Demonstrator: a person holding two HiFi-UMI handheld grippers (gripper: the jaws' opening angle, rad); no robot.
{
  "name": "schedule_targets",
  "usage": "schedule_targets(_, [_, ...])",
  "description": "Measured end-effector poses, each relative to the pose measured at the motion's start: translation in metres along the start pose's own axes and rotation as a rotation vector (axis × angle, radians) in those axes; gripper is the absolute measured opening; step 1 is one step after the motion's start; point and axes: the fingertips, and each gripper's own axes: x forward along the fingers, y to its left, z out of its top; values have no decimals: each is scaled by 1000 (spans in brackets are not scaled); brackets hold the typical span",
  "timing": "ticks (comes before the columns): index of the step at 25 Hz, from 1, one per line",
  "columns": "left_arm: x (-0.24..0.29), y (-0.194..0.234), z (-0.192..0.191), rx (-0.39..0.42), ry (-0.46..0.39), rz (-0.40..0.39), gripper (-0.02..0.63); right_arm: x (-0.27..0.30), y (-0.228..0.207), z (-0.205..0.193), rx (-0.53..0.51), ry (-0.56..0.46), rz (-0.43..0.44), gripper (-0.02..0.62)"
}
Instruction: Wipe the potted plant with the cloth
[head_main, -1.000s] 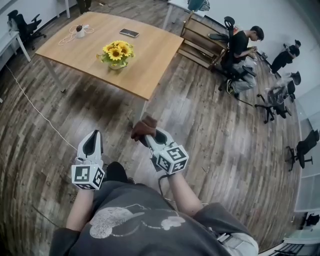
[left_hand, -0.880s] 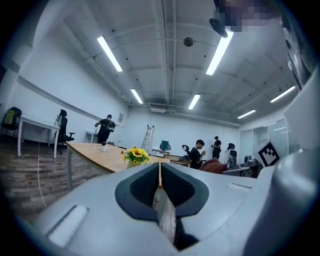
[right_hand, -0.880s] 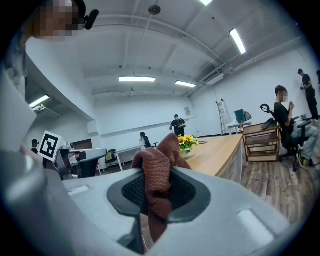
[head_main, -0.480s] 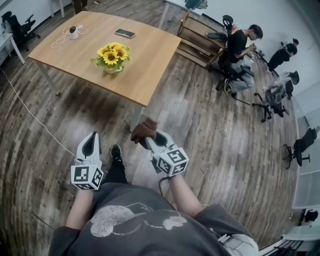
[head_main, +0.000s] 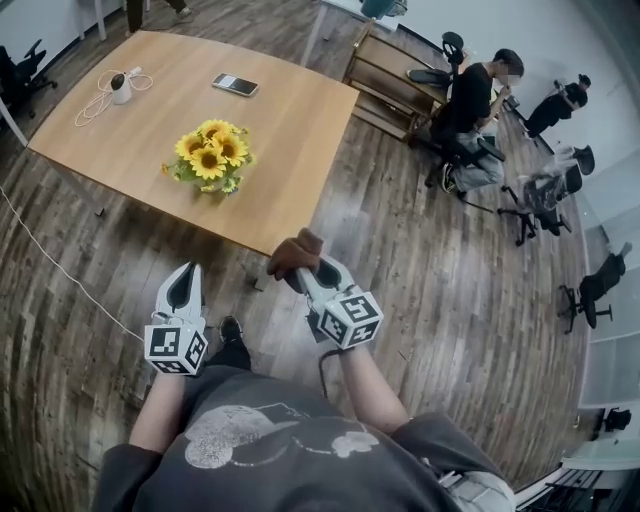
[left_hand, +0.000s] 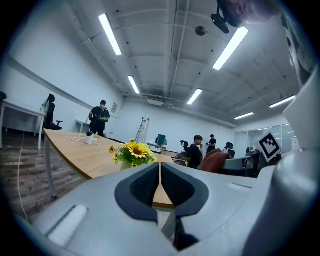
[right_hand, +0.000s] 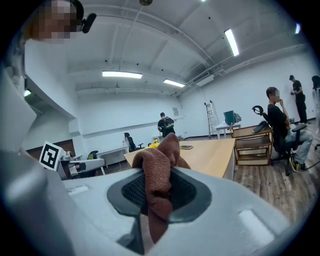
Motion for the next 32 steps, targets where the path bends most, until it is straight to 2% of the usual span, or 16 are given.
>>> schedule_targets(5, [52, 30, 1, 14, 59, -53, 130, 51, -20, 20, 28, 1, -36, 71])
schedule_targets(9, [86, 53, -3, 81, 96, -73, 173, 84, -32, 22, 52, 18, -59, 71])
schedule_targets(14, [124, 67, -19, 183, 152, -104, 341, 114, -43, 22, 69, 42, -82, 71])
schedule_targets(22, [166, 85, -41, 207, 223, -87, 399, 145, -70, 10, 100, 130, -99, 71])
schedule_targets(28, [187, 84, -67, 328, 307, -177, 469, 181, -90, -1, 131, 192, -63, 71])
schedule_targets(32, [201, 99, -66, 299, 316, -106, 526, 206, -94, -10, 125, 232, -2, 71])
